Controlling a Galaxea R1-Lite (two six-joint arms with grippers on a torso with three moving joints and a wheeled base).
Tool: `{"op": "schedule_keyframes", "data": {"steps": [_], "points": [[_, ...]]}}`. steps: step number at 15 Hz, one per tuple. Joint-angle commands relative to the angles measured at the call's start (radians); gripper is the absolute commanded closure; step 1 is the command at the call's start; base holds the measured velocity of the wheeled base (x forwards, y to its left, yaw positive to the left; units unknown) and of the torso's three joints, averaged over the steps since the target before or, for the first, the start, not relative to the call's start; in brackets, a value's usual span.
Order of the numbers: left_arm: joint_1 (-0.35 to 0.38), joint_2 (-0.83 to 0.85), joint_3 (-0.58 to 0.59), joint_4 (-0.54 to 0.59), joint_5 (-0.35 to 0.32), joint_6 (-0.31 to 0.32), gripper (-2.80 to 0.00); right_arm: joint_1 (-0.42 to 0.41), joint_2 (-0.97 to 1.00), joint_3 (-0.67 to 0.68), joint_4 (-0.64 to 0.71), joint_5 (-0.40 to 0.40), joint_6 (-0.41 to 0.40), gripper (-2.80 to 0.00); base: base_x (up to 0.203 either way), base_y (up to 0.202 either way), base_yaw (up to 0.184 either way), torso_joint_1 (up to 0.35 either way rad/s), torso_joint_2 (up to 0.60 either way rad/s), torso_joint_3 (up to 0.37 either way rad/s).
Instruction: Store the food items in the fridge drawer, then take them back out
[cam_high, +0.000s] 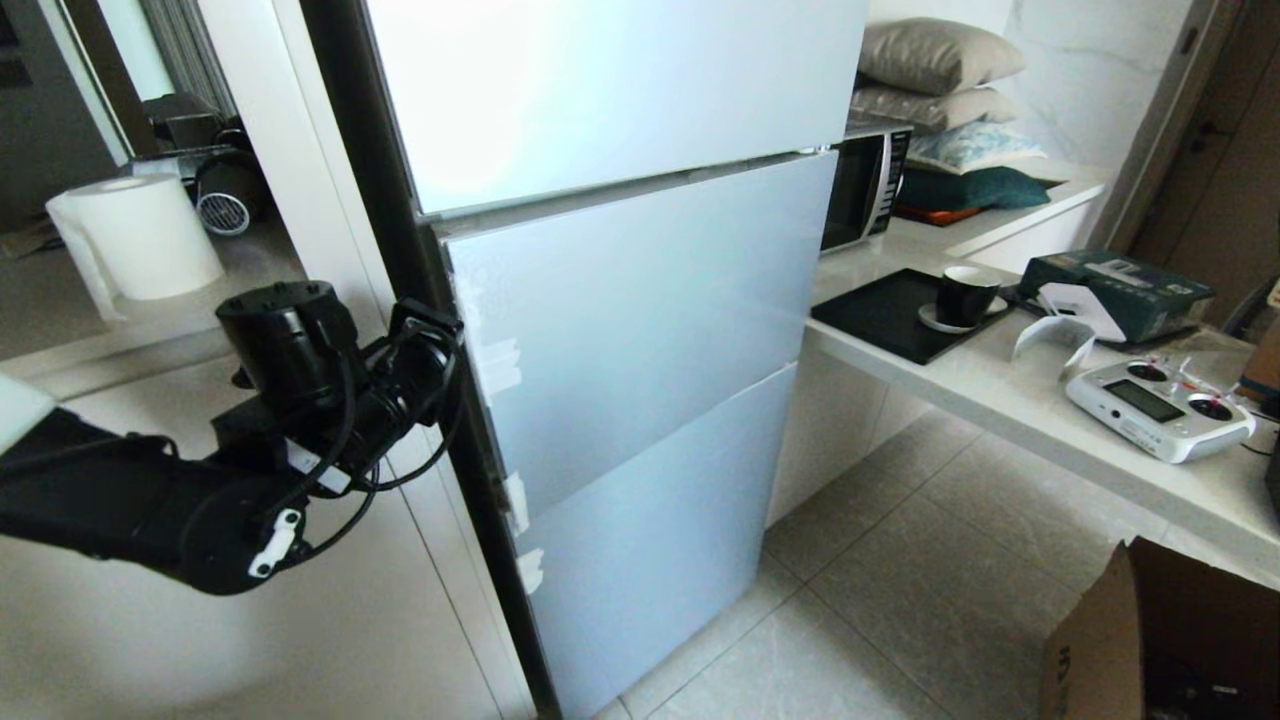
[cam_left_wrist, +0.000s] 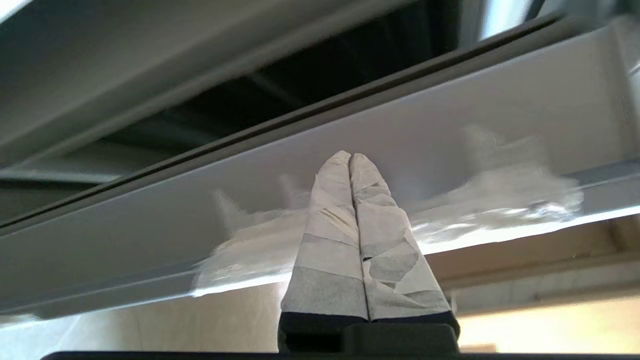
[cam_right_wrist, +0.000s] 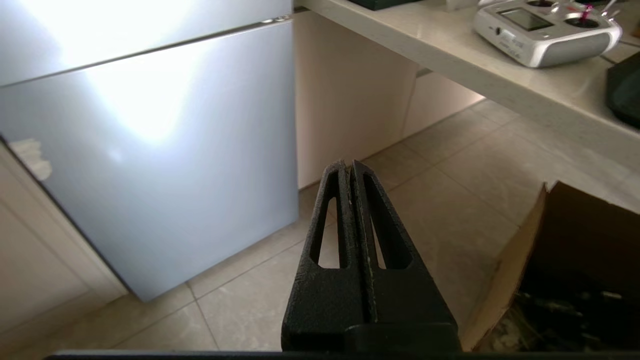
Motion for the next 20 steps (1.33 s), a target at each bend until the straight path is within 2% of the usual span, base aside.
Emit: {"op": "schedule_keyframes", "data": {"steps": [1, 3, 6, 9, 12, 14, 16, 17, 20], "points": [[-0.014, -0.04, 0.069, -0.068, 0.007, 0.007, 0.0, 0.001, 0.0, 0.0, 0.0, 0.0, -0.001, 0.0, 0.0, 0.0, 0.0, 0.0, 0.0, 0.0], [-0.051, -0.085, 0.122, -0.088, 0.007, 0.031, 0.0, 0.001, 0.0, -0.001, 0.0, 0.0, -0.001, 0.0, 0.0, 0.0, 0.0, 0.0, 0.0, 0.0], [-0.162, -0.178, 0.197, -0.09, 0.007, 0.039, 0.0, 0.001, 0.0, -0.001, 0.0, 0.0, -0.001, 0.0, 0.0, 0.0, 0.0, 0.0, 0.0, 0.0], [-0.284, -0.316, 0.34, -0.09, 0.006, 0.04, 0.0, 0.001, 0.0, -0.001, -0.001, 0.0, -0.001, 0.0, 0.0, 0.0, 0.0, 0.0, 0.0, 0.0], [-0.308, -0.419, 0.44, -0.084, 0.009, 0.061, 0.0, 0.001, 0.0, 0.0, 0.0, 0.0, -0.001, 0.0, 0.0, 0.0, 0.0, 0.0, 0.0, 0.0], [-0.295, -0.422, 0.469, -0.084, 0.012, 0.174, 0.0, 0.001, 0.0, -0.001, 0.0, 0.0, -0.001, 0.0, 0.0, 0.0, 0.0, 0.0, 0.0, 0.0], [-0.287, -0.436, 0.498, -0.084, 0.017, 0.366, 0.0, 0.001, 0.0, 0.0, 0.0, 0.0, -0.001, 0.0, 0.0, 0.0, 0.0, 0.0, 0.0, 0.0], [-0.271, -0.467, 0.505, -0.083, 0.017, 0.484, 0.0, 0.001, 0.0, 0.0, 0.0, 0.0, -0.001, 0.0, 0.0, 0.0, 0.0, 0.0, 0.0, 0.0], [-0.215, -0.628, 0.49, -0.049, 0.011, 0.77, 0.0, 0.001, 0.0, -0.001, -0.001, 0.0, -0.002, 0.0, 0.0, 0.0, 0.0, 0.0, 0.0, 0.0]]}}
